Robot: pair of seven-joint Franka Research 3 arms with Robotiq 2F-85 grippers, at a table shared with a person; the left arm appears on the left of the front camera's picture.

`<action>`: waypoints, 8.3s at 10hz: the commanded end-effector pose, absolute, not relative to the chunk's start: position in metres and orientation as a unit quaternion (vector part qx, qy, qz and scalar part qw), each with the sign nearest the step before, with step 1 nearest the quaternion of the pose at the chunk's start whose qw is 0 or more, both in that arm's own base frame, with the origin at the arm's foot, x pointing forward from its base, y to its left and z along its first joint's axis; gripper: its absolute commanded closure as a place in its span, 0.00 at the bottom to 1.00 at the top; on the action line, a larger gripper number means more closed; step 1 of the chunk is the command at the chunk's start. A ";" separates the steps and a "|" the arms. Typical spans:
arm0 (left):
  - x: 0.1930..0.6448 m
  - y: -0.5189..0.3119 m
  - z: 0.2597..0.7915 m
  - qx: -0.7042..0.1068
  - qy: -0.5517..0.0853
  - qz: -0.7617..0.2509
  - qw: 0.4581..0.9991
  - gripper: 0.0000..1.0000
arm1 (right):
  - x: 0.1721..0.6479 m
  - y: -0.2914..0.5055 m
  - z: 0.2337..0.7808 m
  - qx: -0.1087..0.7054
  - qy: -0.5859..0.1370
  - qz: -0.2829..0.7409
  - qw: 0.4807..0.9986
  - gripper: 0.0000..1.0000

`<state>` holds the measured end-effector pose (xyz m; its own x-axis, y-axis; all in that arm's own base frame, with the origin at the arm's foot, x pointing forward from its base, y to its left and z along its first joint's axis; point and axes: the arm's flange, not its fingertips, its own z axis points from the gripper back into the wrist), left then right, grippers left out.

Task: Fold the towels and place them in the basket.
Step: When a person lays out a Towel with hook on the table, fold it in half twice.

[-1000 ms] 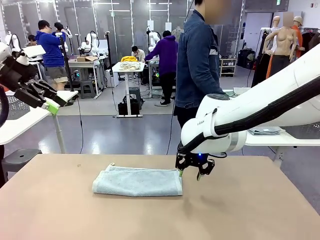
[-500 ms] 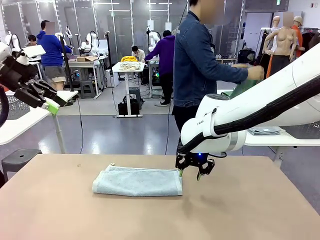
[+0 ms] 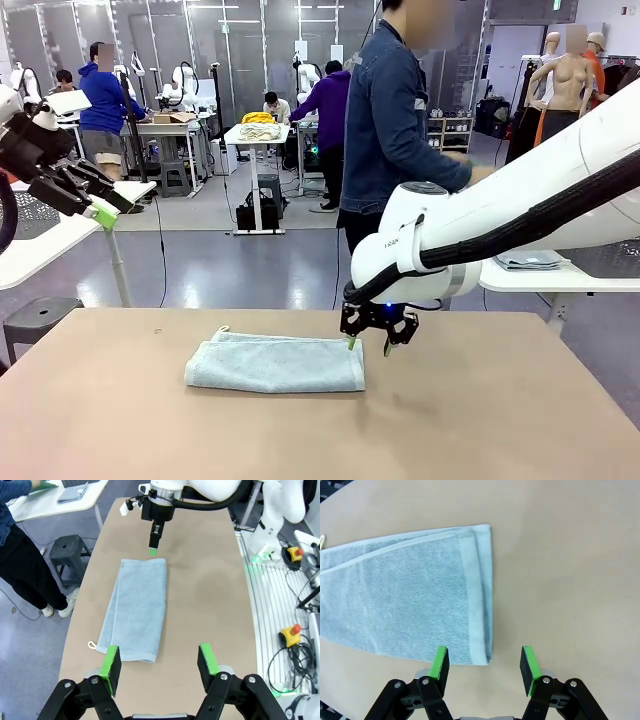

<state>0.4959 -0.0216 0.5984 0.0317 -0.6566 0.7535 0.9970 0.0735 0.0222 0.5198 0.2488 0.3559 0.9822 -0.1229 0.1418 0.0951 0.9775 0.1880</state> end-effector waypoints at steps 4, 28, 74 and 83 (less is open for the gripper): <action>0.493 -0.022 0.598 -0.273 -0.314 -0.623 0.663 0.22 | 0.529 0.290 0.344 0.028 -0.079 -0.107 0.991 0.27; 0.493 -0.022 0.598 -0.273 -0.314 -0.623 0.663 0.22 | 0.565 0.286 0.298 0.020 -0.065 -0.044 0.997 0.48; 0.493 -0.022 0.598 -0.273 -0.314 -0.623 0.663 0.22 | 0.548 0.432 0.378 0.119 -0.082 -0.103 0.984 1.00; 0.493 -0.022 0.598 -0.273 -0.314 -0.623 0.663 0.22 | 0.545 0.416 0.376 0.162 -0.112 -0.121 0.973 0.61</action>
